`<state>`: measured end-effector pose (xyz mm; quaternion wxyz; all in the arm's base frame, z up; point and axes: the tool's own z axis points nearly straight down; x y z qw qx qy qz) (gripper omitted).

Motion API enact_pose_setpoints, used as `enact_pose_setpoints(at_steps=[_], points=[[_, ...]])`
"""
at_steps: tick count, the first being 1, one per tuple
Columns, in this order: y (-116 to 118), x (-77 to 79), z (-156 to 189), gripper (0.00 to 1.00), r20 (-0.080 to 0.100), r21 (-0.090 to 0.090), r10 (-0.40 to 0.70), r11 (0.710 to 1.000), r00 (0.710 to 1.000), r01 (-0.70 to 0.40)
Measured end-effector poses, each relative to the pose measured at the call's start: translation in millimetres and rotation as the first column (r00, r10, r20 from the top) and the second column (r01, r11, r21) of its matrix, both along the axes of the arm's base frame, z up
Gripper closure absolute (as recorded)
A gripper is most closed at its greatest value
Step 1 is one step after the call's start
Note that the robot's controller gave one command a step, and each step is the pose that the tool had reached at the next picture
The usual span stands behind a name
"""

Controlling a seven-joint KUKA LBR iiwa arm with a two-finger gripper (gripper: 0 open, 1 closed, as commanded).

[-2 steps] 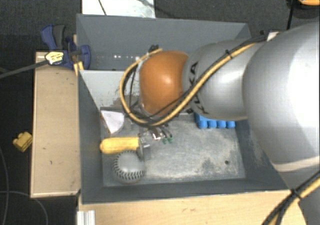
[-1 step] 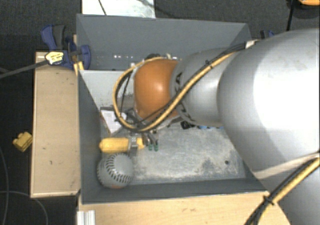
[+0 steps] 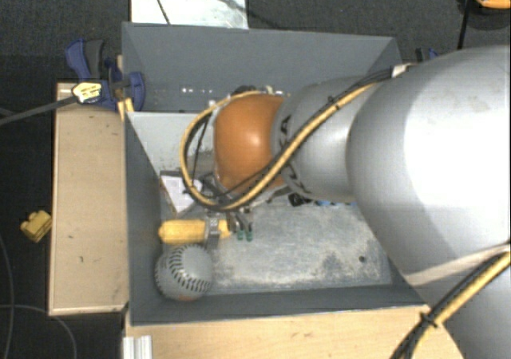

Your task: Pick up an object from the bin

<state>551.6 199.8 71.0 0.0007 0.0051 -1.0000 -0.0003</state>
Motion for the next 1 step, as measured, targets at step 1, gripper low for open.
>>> enact_pose_setpoints(at_steps=[1], points=[[-5.0,19.1,79.2,1.00,0.004,0.000,0.018,1.000,1.000,-0.018]])
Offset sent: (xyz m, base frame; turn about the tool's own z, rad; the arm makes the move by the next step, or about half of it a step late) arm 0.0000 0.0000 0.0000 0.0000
